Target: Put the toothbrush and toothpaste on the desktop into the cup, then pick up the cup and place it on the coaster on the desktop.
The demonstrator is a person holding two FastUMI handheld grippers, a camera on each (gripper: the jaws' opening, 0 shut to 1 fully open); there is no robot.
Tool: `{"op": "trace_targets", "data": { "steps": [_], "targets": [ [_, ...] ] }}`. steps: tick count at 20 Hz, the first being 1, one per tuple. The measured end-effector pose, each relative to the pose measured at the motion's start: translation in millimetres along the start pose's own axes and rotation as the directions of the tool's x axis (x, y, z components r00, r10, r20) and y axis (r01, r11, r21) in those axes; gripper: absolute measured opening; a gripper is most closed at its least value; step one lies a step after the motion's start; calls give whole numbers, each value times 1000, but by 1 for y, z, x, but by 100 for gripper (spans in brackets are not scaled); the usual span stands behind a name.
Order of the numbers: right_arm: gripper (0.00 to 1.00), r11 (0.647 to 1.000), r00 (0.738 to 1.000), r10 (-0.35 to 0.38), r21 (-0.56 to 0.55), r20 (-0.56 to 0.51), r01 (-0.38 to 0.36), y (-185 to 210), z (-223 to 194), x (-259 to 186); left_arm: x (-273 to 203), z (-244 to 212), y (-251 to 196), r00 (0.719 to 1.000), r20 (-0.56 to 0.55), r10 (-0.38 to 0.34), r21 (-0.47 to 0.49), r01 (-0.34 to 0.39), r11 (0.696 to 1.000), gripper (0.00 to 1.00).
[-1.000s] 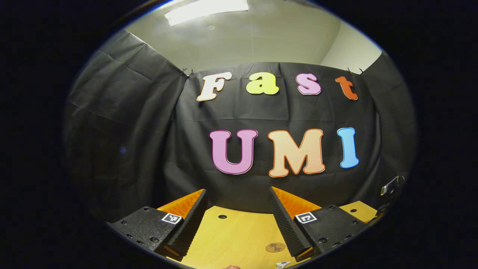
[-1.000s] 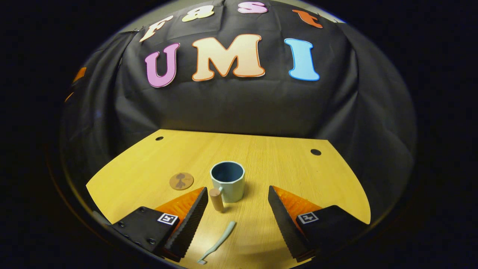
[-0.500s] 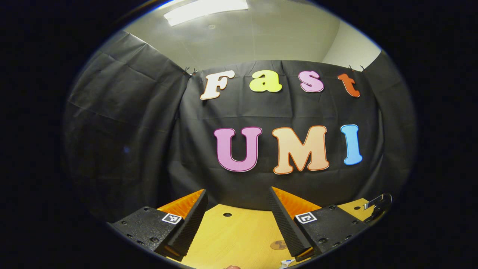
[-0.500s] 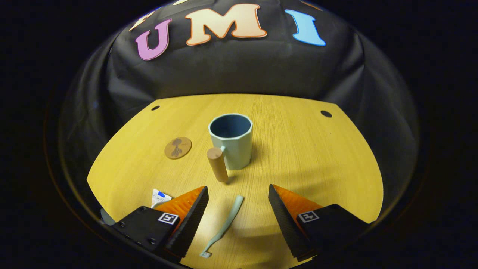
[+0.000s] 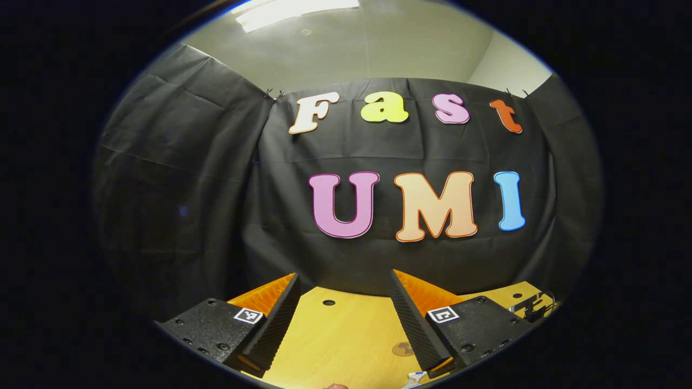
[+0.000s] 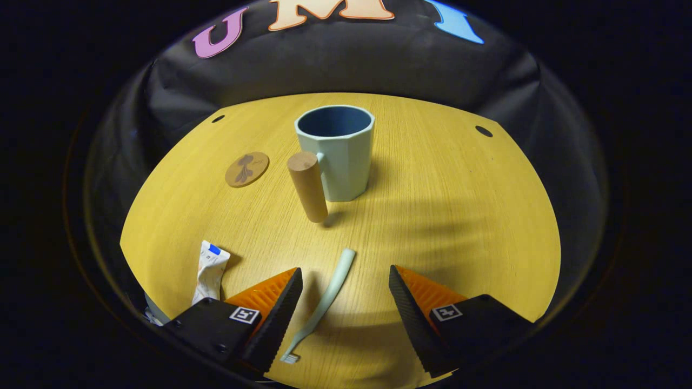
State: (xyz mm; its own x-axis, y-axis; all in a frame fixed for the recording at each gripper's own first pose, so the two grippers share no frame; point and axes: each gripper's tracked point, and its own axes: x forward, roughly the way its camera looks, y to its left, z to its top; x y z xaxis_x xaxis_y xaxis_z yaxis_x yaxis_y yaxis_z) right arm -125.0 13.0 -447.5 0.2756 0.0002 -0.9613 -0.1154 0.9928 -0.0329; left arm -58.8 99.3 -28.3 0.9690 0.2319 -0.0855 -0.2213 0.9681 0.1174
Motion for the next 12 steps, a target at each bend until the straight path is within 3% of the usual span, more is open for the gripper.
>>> {"op": "trace_targets", "data": {
  "steps": [2,6,8,11,12],
  "targets": [
    [99,1000,999,9,-20,-49,-10,3,-12,3,2,-3,3,1000,-7,5,-6,-5,1000,94],
    [81,999,998,4,-45,-70,-7,2,-14,3,3,-6,8,1000,-17,14,-8,-14,1000,94],
    [71,1000,996,-3,-24,-92,1,-1,-15,6,5,-8,8,1000,-22,13,-14,-13,1000,94],
    [48,1000,990,-5,-25,-139,1,-6,-15,5,6,-13,6,999,-32,8,-18,-8,1000,94],
    [46,1000,988,-4,-26,-151,0,-8,-14,5,7,-14,4,999,-36,5,-20,-6,1000,94]
  ]
}}
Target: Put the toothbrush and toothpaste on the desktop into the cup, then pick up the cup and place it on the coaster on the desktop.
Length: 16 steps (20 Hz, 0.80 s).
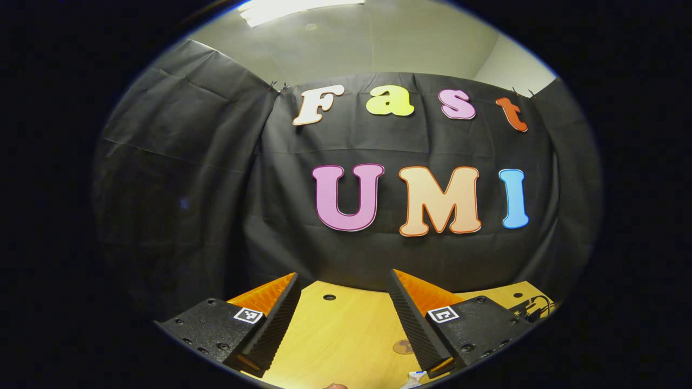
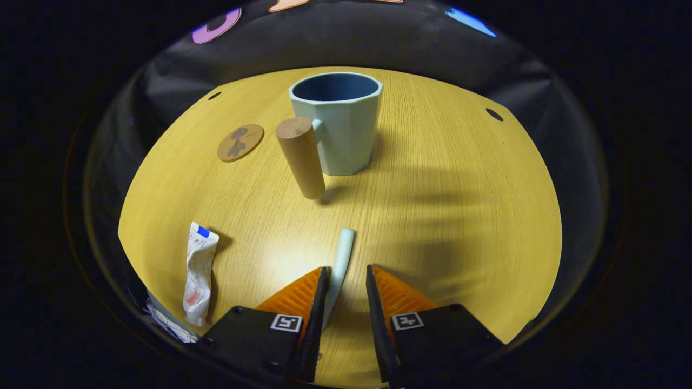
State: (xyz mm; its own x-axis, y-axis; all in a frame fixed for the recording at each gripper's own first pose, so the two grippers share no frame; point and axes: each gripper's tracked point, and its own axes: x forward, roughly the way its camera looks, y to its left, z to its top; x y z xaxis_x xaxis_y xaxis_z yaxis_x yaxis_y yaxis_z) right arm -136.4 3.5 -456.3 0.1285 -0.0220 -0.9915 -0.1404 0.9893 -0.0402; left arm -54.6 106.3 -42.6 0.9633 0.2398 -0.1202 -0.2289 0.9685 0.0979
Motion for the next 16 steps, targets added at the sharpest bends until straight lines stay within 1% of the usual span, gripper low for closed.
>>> {"op": "trace_targets", "data": {
  "steps": [2,3,4,6,7,11,14,16],
  "targets": [
    [26,1000,1000,5,18,-4,-5,-1,2,2,1,-5,-4,1000,-12,-7,-8,7,1000,94],
    [11,1000,1000,11,3,-7,-11,-1,1,1,1,-7,-5,1000,-17,-11,-11,11,1000,94],
    [13,1000,1000,15,-24,-11,-16,-1,1,2,2,-8,-7,1000,-22,-14,-14,14,1000,94],
    [13,999,1000,14,-40,-18,-15,1,0,2,4,-12,-12,999,-36,-23,-20,23,1000,94],
    [7,999,1000,17,-48,-25,-19,-1,0,2,4,-15,-14,999,-43,-29,-22,28,999,94],
    [7,998,998,50,-20,-44,-51,0,1,1,3,-29,-25,995,-78,-56,-23,54,998,94],
    [7,998,997,64,-12,-45,-65,0,1,1,3,-50,-41,986,-135,-103,-28,100,995,94],
    [7,997,997,67,-21,-41,-68,-1,1,1,1,-69,-53,972,-189,-140,-60,131,990,94]
  ]
}}
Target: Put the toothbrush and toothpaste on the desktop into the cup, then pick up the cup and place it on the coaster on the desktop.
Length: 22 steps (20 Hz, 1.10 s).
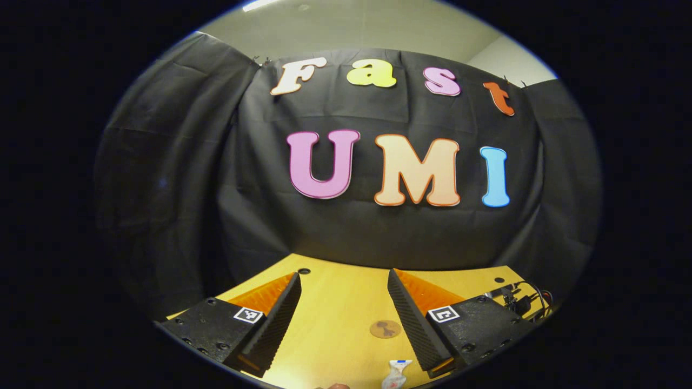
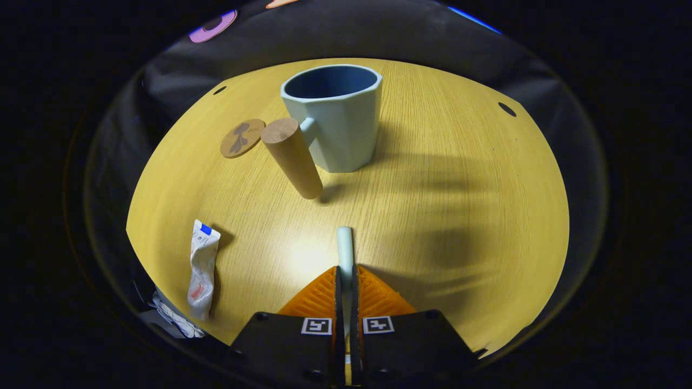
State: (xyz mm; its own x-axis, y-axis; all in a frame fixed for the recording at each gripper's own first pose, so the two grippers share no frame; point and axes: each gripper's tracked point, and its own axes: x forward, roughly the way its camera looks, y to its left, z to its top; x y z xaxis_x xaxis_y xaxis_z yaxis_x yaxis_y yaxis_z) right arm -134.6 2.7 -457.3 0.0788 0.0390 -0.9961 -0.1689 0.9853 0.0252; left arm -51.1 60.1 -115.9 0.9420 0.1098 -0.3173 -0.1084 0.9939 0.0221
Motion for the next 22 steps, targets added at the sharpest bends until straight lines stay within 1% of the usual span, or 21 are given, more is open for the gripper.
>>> {"op": "trace_targets", "data": {
  "steps": [2,5,6,8,11,15,18,19,22],
  "targets": [
    [7,1000,1000,1,-4,5,-1,0,0,-1,6,-23,-8,998,-61,-21,-21,19,1000,95],
    [7,1000,1000,8,-1,10,-8,0,0,0,9,-55,-19,988,-145,-53,-25,50,998,95],
    [7,1000,1000,11,1,9,-11,0,0,0,9,-65,-25,983,-168,-71,-27,68,997,95],
    [7,1000,1000,20,7,7,-20,0,0,0,9,-90,-43,964,-233,-128,-38,122,992,95],
    [7,999,1000,30,10,5,-30,0,0,0,4,-142,-61,914,-365,-179,-32,180,983,95],
    [7,1000,999,29,0,16,-29,0,1,0,-4,-179,-79,863,-458,-213,0,240,971,95],
    [7,999,999,29,-14,26,-29,0,1,-1,-9,-206,-88,822,-521,-229,-8,263,965,95],
    [7,999,999,30,-18,29,-29,0,1,-1,-12,-218,-90,803,-547,-234,-15,270,963,95],
    [7,999,999,30,-41,37,-29,0,1,0,-16,-242,-93,766,-602,-225,9,289,957,96]
  ]
}}
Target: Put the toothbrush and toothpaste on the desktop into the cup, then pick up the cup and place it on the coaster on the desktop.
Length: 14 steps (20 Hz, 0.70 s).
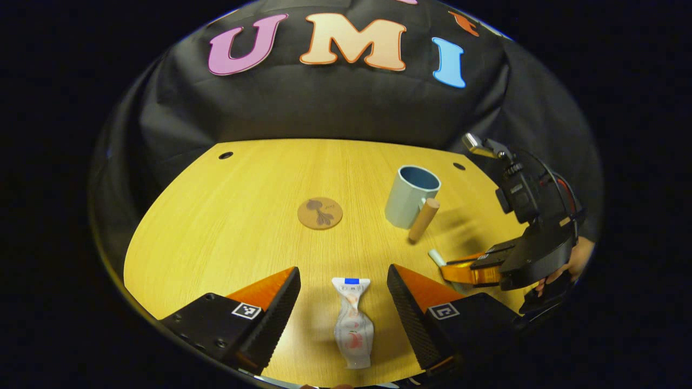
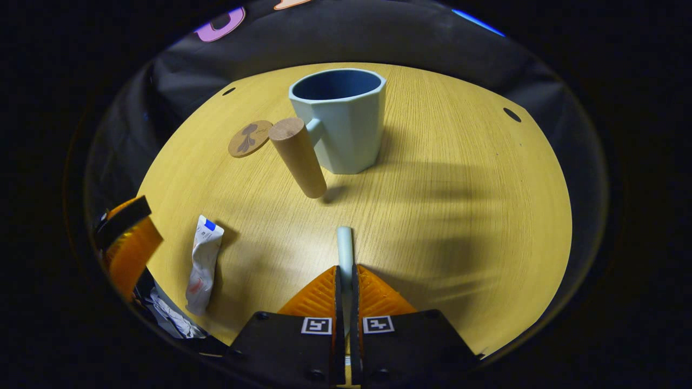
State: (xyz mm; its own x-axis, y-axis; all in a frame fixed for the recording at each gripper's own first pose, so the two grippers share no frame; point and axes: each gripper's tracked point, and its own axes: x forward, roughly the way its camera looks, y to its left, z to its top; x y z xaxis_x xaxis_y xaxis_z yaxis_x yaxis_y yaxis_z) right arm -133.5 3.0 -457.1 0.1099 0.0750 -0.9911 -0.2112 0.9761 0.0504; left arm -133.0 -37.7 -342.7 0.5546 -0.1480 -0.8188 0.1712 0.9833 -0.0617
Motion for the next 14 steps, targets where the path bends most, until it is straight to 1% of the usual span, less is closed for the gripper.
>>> {"op": "trace_targets", "data": {
  "steps": [2,6,10,11,13,14],
  "targets": [
    [7,1000,1000,1,-14,3,-1,0,0,0,7,-14,-3,999,-49,1,26,0,1000,95],
    [7,999,1000,18,-28,22,-17,0,1,0,21,-39,-9,992,-128,2,36,2,999,95],
    [7,998,998,49,-34,39,-48,1,0,-1,30,-53,-17,983,-181,18,22,-15,1000,94],
    [7,998,997,59,-38,41,-58,1,0,-1,33,-55,-21,982,-190,10,14,-7,1000,94],
    [7,996,996,83,-49,46,-81,2,-1,0,36,-62,-29,976,-219,-3,-6,2,1000,88],
    [7,994,994,94,-58,49,-91,1,0,-1,37,-66,-29,972,-233,14,-5,-16,1000,85]
  ]
}}
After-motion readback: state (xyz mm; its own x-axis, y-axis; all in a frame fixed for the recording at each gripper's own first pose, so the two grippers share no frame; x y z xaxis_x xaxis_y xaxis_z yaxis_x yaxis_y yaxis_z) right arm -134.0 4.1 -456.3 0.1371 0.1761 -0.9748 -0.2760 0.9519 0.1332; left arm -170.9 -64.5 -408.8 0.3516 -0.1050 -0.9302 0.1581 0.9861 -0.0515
